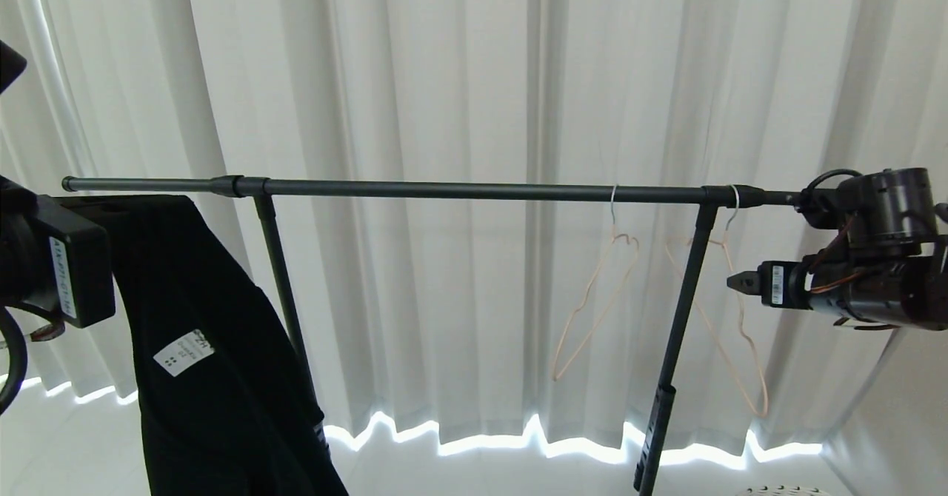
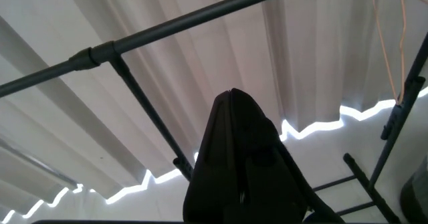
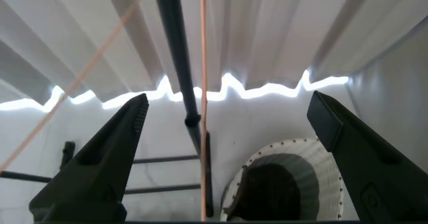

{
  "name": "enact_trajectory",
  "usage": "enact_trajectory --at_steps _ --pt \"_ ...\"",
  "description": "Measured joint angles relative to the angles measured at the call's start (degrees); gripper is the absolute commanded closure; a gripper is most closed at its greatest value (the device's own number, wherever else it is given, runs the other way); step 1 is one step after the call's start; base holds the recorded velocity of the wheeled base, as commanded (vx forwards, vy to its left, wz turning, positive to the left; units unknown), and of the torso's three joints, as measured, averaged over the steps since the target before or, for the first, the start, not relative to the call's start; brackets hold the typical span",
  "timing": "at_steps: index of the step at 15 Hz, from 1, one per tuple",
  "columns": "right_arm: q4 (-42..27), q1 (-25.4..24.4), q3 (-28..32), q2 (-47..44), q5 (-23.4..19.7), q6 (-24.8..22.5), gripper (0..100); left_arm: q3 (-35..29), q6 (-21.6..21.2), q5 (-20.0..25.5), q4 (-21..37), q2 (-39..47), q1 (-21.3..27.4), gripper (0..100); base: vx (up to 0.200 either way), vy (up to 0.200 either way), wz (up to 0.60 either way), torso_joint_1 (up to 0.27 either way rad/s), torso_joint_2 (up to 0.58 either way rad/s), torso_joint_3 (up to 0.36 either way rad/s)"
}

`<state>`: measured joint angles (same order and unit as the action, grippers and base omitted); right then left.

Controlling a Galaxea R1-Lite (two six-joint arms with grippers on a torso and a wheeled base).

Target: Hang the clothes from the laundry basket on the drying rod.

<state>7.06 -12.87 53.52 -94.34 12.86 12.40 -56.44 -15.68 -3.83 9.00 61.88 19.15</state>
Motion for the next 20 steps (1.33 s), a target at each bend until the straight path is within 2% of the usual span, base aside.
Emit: enact_trajectory --at_steps 7,14,15,20 --pt "7.25 1.63 -1.12 -10.62 -0.79 0.07 0 -0.02 -0.22 -0.02 -0.05 0.71 -2.34 100 0.0 0.0 0.0 0.0 0.0 0.0" --pt "9.12 3.04 -0.79 -14.45 -2.85 -0.5 0 0.0 -0.33 -0.02 -0.05 0.05 -5.07 100 0.0 0.0 0.0 0.0 0.0 0.0" --pt "9.63 3.04 -0.79 -14.7 -2.93 -0.59 100 0.0 -0.33 -0.02 -0.05 0.02 -5.12 100 0.0 0.0 0.0 0.0 0.0 0.0" --pt "10.86 3.07 -0.77 -15.49 -2.85 -1.8 100 -0.15 -0.3 -0.02 -0.05 0.09 -5.18 100 0.0 0.0 0.0 0.0 0.0 0.0"
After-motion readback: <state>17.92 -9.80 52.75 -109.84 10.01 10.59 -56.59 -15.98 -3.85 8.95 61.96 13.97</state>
